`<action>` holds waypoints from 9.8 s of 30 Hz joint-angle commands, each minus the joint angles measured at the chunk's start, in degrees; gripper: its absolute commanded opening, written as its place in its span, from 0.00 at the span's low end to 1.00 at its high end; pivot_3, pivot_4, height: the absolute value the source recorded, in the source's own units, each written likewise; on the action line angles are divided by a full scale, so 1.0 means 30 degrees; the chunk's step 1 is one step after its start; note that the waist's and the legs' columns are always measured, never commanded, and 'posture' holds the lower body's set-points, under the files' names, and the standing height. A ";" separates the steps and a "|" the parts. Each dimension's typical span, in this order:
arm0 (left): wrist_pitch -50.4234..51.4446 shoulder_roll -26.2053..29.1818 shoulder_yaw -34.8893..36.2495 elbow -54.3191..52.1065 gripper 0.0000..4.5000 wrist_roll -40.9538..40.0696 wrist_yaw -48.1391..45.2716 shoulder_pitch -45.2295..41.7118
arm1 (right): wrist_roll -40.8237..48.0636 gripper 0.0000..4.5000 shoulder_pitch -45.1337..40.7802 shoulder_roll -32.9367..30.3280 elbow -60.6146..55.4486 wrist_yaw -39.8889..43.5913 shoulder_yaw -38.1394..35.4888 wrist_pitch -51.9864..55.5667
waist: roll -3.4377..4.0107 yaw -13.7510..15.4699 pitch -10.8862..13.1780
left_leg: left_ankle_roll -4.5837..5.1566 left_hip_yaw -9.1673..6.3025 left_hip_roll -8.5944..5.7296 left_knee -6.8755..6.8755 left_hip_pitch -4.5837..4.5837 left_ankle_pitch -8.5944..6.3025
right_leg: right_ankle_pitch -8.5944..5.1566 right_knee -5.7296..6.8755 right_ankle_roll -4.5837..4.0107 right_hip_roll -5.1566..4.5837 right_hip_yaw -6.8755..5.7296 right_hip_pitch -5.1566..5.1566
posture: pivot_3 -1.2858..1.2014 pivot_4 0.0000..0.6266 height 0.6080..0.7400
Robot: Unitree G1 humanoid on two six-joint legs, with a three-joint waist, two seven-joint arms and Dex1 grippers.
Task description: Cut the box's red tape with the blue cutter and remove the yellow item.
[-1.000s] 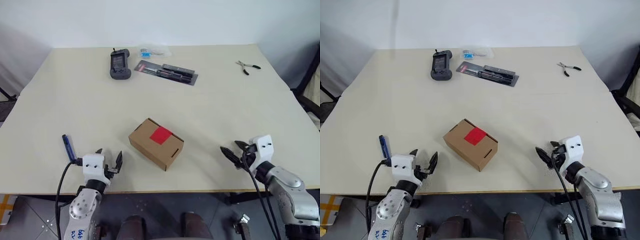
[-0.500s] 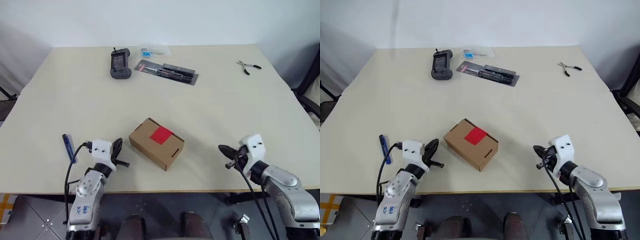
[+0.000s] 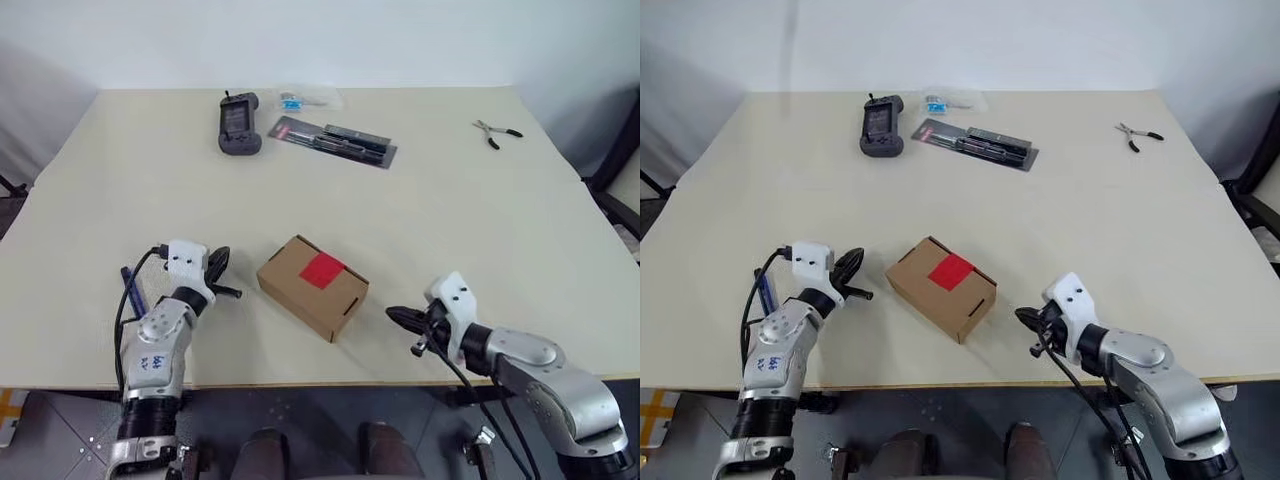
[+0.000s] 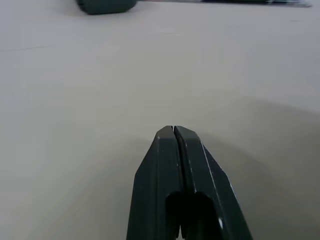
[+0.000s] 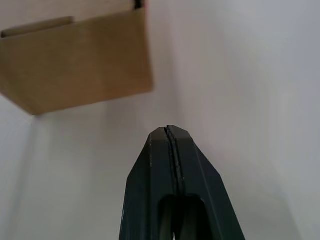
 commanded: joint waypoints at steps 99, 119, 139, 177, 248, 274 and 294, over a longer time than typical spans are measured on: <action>1.6912 -0.5862 0.8363 -1.4932 0.86 -0.1125 1.4943 0.5364 | -0.1566 1.00 -1.4313 -0.0472 2.0863 1.5274 -0.2055 -1.1918 | -0.0038 -0.0569 0.0120 | -0.0034 0.0097 0.0033 0.0214 0.0000 -0.0171 | 0.0022 0.0149 0.0033 -0.0197 -0.0487 -0.0020 | 0.52 0.24 1.00; 1.8376 -0.5406 0.9198 -1.4981 0.09 -0.0839 1.3780 0.5269 | -0.1133 1.00 -1.3415 -0.0487 1.8911 1.4915 -0.1922 -1.0864 | 0.0058 -0.0596 0.0104 | -0.0049 0.0112 0.0042 0.0228 0.0041 -0.0180 | 0.0017 0.0140 0.0020 -0.0208 -0.0505 -0.0016 | 0.52 0.24 1.00; 0.5870 0.6454 0.4481 -1.2278 0.09 -0.4326 -0.8212 1.0717 | 0.0446 1.00 -1.4374 0.0461 1.0586 1.4913 0.0606 -0.6718 | 0.0105 -0.0629 0.0156 | -0.0113 0.0089 0.0151 0.0213 -0.0003 -0.0269 | -0.0088 0.0123 -0.0191 -0.0222 -0.0668 -0.0090 | 0.52 0.24 1.00; -0.2550 1.1777 -0.2619 -0.7930 0.09 0.0949 -1.3728 0.8692 | -1.0309 0.01 -1.6097 0.2620 0.8207 1.2946 1.4878 -1.0208 | 0.0155 -0.0565 0.0168 | -0.0066 0.0571 0.0350 0.0313 0.0061 -0.0469 | -0.0109 0.0388 -0.0266 -0.0257 -0.1135 -0.0303 | 0.52 0.24 1.00; 0.0333 1.2457 -0.1235 -0.9667 0.09 0.0001 -1.3002 1.1082 | -1.2735 0.01 -1.5270 0.7435 1.4567 1.3884 1.4613 -1.8427 | 0.0169 -0.1154 0.0166 | -0.0113 0.0645 0.0394 0.0286 0.0271 -0.0500 | -0.0120 0.0587 -0.0289 -0.0244 -0.1126 -0.0285 | 0.52 0.24 1.00; -0.4851 1.0094 0.0775 -0.7586 0.09 -0.0116 -1.0865 0.8710 | -0.6703 0.45 -1.5918 0.4472 0.8405 1.3848 0.7275 -0.4518 | 0.0160 -0.0964 0.0173 | -0.0119 0.0644 0.0415 0.0298 0.0232 -0.0506 | -0.0124 0.0587 -0.0329 -0.0250 -0.1136 -0.0316 | 0.52 0.24 1.00; -1.2042 0.5666 -0.1117 -0.2105 0.09 0.3553 -0.5245 -0.0677 | -0.1992 1.00 -2.2466 0.4606 1.1840 0.8122 0.3299 0.6840 | 0.0137 -0.1137 0.0172 | -0.0133 0.0646 0.0413 0.0324 -0.0009 -0.0507 | -0.0078 0.0617 -0.0282 -0.0268 -0.1315 -0.0526 | 0.52 0.24 1.00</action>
